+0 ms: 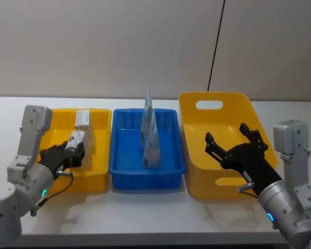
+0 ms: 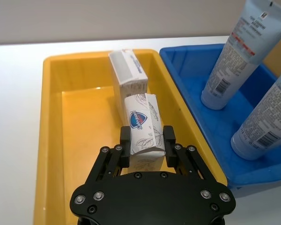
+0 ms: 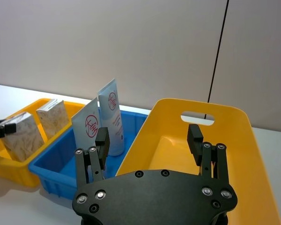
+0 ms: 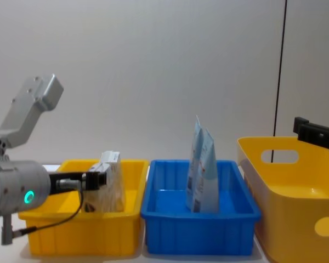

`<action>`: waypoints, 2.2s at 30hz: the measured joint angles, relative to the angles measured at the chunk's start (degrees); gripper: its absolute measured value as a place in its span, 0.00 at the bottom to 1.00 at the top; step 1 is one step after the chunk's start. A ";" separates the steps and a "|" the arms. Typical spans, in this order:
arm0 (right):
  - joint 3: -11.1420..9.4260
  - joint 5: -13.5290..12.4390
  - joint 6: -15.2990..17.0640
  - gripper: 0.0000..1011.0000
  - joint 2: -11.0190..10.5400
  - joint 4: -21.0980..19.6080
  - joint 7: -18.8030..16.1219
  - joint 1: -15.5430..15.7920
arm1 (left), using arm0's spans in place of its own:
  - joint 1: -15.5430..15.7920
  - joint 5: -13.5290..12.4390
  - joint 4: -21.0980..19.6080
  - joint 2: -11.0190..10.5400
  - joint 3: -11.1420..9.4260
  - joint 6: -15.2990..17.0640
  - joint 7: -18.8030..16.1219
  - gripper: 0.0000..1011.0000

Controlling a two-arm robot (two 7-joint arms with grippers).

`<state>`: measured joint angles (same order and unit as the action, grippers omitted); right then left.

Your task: Bimanual collaborative sorting of washing and personal care products

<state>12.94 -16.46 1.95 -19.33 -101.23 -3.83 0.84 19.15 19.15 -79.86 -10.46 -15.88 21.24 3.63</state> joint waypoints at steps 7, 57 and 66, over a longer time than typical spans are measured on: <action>0.00 0.00 0.00 0.99 0.00 0.00 0.00 0.00 | 0.67 -1.55 -2.57 -2.31 -0.77 0.74 1.36 0.37; 0.00 0.00 0.00 0.99 0.00 0.00 0.00 0.00 | 6.18 4.83 -13.99 -17.25 -1.66 -12.99 31.93 0.37; 0.00 0.00 0.00 0.99 0.00 0.00 0.00 0.00 | 7.06 8.75 -15.62 -19.73 -2.46 -13.95 39.35 0.37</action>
<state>12.94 -16.47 1.95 -19.33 -101.23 -3.83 0.84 26.21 27.91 -95.49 -30.19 -18.34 7.29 42.98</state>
